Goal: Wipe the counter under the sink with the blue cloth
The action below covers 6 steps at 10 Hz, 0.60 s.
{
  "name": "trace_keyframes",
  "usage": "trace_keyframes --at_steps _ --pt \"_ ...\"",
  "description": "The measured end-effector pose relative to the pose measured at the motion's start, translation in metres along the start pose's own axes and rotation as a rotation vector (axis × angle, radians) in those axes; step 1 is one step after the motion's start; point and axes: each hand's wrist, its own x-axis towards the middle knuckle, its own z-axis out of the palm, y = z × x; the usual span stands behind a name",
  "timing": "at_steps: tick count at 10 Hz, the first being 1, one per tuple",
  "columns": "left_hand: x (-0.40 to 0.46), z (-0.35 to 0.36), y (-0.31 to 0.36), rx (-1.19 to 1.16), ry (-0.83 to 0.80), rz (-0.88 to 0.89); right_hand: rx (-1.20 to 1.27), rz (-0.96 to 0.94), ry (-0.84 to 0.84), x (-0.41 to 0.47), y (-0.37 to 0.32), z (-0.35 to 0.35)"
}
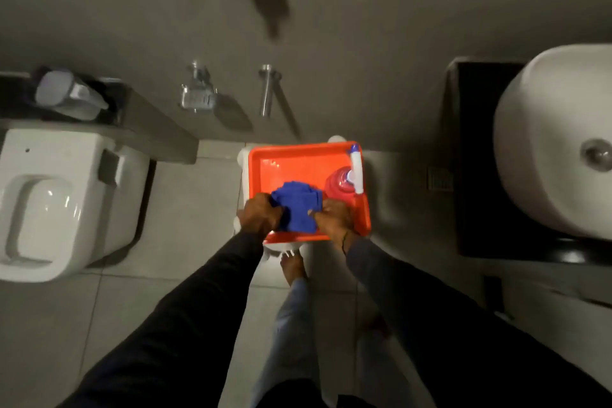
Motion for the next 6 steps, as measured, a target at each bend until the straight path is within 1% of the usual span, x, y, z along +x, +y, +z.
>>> trace_keyframes --at_steps 1,2,3,4,5,6 --pt "0.025 0.004 -0.001 0.083 -0.034 0.057 0.016 0.064 0.052 0.018 -0.003 0.015" --pt "0.041 0.01 -0.002 0.221 -0.085 0.107 -0.006 0.119 0.067 0.025 0.003 0.028" --pt "0.04 0.011 0.001 0.268 -0.117 0.143 0.009 0.125 0.095 0.023 0.009 0.025" --pt "0.02 0.007 0.009 0.305 -0.086 0.221 0.033 0.103 0.14 0.004 0.018 0.001" --pt "0.02 0.0 0.008 0.364 -0.038 0.23 -0.036 0.086 0.156 -0.004 0.024 -0.013" --pt "-0.002 -0.014 0.023 0.446 0.076 0.325 -0.13 -0.008 0.264 -0.034 0.039 -0.059"
